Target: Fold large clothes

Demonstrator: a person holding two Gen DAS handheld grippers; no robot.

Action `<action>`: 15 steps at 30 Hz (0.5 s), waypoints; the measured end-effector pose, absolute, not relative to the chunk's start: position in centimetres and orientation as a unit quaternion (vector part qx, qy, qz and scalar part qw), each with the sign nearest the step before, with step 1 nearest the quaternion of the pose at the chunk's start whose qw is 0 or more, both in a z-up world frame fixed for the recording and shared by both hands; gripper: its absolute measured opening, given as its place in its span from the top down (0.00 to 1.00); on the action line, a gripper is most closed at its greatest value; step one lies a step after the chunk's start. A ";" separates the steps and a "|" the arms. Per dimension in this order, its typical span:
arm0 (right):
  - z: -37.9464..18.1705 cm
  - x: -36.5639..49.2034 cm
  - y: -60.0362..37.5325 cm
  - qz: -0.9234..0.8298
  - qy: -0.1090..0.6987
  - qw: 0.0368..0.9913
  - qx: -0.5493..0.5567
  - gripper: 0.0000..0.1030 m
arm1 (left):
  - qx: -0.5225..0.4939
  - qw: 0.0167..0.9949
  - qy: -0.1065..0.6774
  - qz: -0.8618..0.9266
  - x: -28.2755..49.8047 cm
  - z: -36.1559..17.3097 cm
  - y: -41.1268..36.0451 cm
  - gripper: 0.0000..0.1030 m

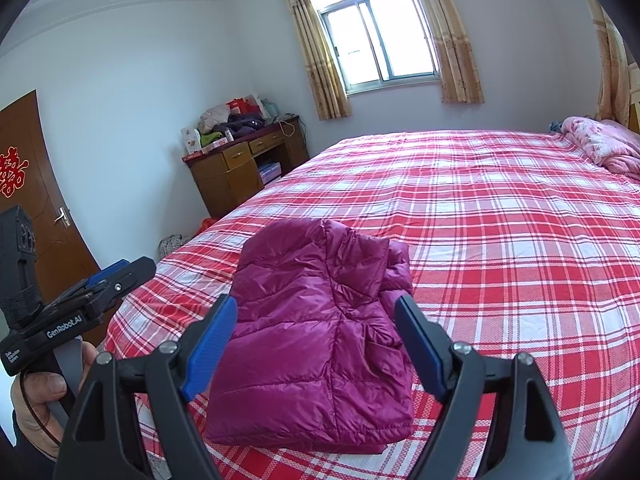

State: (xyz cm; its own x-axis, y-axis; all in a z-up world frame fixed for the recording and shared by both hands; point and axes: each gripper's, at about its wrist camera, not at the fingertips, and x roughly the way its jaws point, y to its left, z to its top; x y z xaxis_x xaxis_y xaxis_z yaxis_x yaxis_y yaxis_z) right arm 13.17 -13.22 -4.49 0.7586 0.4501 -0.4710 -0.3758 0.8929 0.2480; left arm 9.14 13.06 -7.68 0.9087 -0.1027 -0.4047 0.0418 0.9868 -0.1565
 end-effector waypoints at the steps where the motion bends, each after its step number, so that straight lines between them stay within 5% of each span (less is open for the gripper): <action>1: -4.5 13.2 -13.2 0.221 0.268 0.935 0.069 0.19 | -0.072 0.974 0.211 -0.033 9.2 -7.7 13.1 0.12; 15: -3.9 12.7 -12.9 0.226 0.259 0.937 0.067 0.19 | -0.055 0.976 0.209 -0.021 9.2 -7.8 12.5 0.12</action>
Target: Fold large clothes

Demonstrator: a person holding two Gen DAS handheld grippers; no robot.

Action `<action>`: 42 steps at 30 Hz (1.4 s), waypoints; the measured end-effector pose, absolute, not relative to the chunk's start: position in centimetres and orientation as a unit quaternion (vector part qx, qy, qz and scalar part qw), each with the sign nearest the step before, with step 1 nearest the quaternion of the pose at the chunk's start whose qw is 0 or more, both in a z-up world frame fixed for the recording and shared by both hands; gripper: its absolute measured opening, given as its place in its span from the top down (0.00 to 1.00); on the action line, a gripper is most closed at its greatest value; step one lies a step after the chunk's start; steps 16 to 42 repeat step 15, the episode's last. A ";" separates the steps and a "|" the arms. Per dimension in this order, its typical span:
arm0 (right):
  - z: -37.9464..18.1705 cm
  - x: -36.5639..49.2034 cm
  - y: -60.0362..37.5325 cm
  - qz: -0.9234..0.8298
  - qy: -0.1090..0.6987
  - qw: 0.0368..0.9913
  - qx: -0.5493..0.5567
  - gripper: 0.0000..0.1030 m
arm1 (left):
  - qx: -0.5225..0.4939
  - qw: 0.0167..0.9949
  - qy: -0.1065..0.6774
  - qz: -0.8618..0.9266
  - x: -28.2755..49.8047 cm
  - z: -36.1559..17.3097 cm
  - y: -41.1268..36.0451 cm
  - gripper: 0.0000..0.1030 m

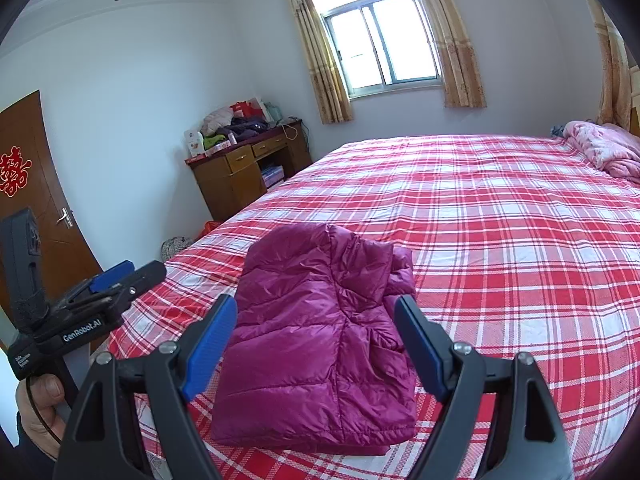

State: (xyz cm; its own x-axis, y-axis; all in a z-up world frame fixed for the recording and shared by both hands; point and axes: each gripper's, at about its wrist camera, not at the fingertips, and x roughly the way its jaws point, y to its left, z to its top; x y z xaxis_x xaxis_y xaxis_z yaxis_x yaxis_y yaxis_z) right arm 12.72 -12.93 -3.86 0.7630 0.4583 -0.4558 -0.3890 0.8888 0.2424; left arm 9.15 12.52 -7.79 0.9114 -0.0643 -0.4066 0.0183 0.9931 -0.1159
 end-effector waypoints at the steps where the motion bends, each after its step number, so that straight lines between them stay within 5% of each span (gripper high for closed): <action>1: -3.8 12.6 -12.8 0.227 0.258 0.937 0.065 0.19 | -0.056 0.975 0.213 -0.023 9.2 -7.9 12.5 0.12; 42: -4.2 12.5 -12.3 0.228 0.263 0.935 0.060 0.15 | -0.040 0.977 0.206 -0.036 8.9 -8.1 11.8 0.11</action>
